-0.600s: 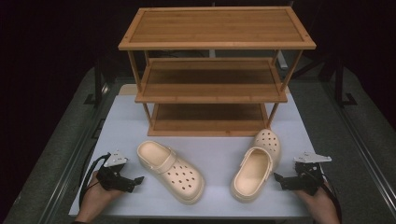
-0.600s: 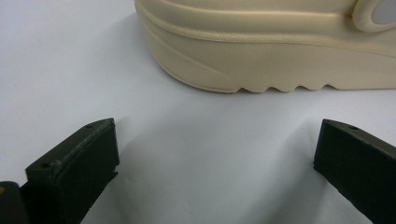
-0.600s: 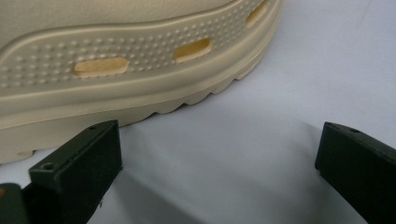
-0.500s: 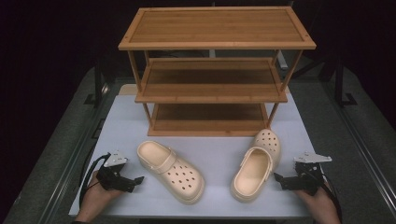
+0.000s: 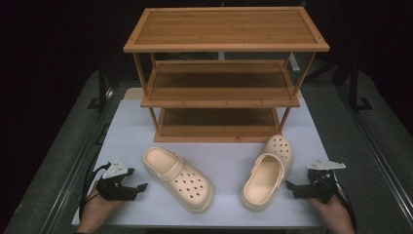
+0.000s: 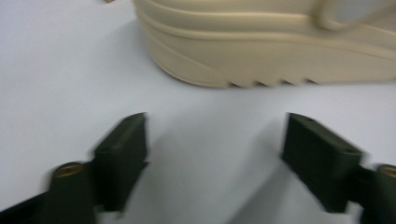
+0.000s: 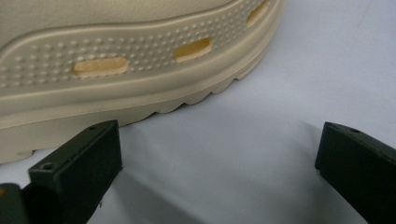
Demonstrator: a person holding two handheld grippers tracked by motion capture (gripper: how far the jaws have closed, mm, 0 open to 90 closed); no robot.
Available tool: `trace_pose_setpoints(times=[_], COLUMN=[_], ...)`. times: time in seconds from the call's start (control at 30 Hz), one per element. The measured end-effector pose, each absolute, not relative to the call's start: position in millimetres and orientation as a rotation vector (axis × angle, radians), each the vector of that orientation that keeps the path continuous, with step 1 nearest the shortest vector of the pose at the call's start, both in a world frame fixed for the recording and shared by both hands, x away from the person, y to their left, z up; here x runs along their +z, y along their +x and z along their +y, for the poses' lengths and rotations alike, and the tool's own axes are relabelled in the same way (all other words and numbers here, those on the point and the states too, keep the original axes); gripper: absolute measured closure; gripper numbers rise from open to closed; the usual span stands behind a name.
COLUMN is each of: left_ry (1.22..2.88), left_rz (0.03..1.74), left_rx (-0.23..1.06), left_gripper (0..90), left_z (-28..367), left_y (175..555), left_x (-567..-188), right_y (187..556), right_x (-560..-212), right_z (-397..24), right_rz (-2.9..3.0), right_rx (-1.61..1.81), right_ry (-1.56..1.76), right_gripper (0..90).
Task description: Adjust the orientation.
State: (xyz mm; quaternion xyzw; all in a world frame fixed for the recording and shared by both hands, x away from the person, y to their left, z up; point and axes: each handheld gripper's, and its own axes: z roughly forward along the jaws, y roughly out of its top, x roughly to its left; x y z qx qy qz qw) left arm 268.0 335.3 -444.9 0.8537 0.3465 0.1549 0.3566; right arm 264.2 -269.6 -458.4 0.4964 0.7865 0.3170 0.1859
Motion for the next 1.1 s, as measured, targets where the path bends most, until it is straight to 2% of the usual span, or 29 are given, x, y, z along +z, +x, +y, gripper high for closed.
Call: trace_pose_setpoints(times=[0.33,0.47,0.53,0.9,1.1], left_ry=[2.148,2.133,2.133,2.133,2.144], left_rz=[0.758,0.763,0.768,0.629,0.559], left_rx=[0.353,0.303,0.264,0.138,0.123], left_gripper=[67.3,84.6,90.0,90.0,90.0], left_z=[330,325,322,289,268], left_y=[251,249,247,235,233], left_x=[-429,-423,-421,-418,-417], right_y=[264,264,264,264,264], right_x=[-459,-459,-459,-459,-459], right_z=[-270,-270,-270,-269,-269], right_rz=[2.213,2.215,2.215,2.214,2.214], right_rx=[0.894,0.893,0.893,0.892,0.892], right_ry=[1.394,1.395,1.395,1.394,1.391], right_gripper=[0.0,0.0,0.0,0.0,0.0])
